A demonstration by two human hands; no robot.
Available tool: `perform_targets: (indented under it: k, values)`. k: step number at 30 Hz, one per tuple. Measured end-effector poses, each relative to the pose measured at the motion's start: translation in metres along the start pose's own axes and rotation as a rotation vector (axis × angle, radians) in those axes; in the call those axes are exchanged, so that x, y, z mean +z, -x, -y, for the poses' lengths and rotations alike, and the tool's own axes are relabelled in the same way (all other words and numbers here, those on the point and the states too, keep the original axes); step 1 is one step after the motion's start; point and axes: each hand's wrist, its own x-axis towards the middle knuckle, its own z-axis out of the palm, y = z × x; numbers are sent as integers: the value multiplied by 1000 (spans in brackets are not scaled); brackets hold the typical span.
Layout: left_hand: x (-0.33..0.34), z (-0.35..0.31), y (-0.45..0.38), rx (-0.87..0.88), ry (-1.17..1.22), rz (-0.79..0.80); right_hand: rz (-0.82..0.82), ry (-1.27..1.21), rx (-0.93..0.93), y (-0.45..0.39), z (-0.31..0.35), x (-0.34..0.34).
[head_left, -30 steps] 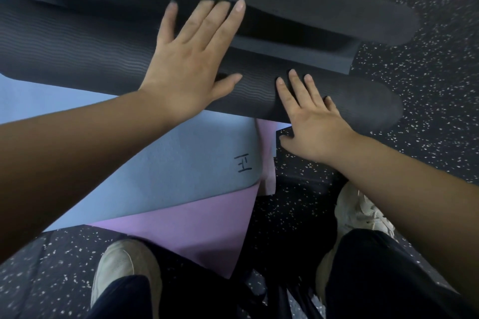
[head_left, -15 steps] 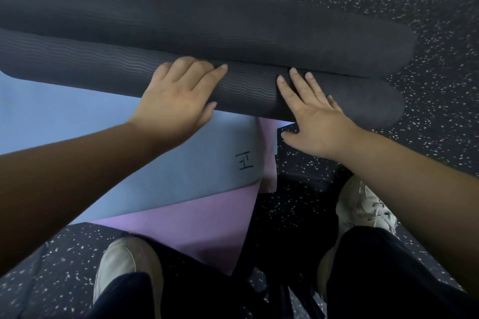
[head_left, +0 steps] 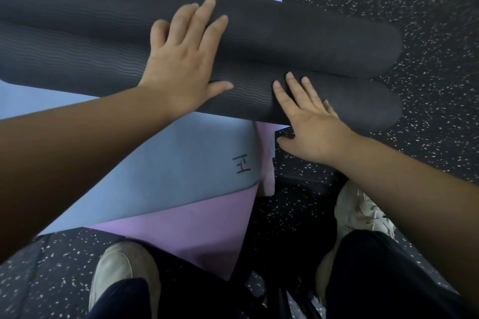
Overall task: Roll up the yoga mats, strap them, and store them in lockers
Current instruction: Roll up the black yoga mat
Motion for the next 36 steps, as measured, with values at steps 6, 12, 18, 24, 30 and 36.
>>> perform_targets:
  k: [6,12,18,24,30,36]
  values:
    - [-3,4,-12,-16,-14,44,-1,-4,-5,1,2,2]
    - [-7,4,-23,-37,-103,110,12,-1,0,1,4,2]
    - [-12,10,-34,-24,-94,21,8,18,-4,3,4,6]
    - [-21,8,-27,40,26,-121,4,3,-7,1,1,-2]
    - [-25,-1,-13,37,82,-104,-82,-19,-8,1,0,-1]
    - [-15,-3,-9,1,148,24,-159,-66,-15,2,-1,1]
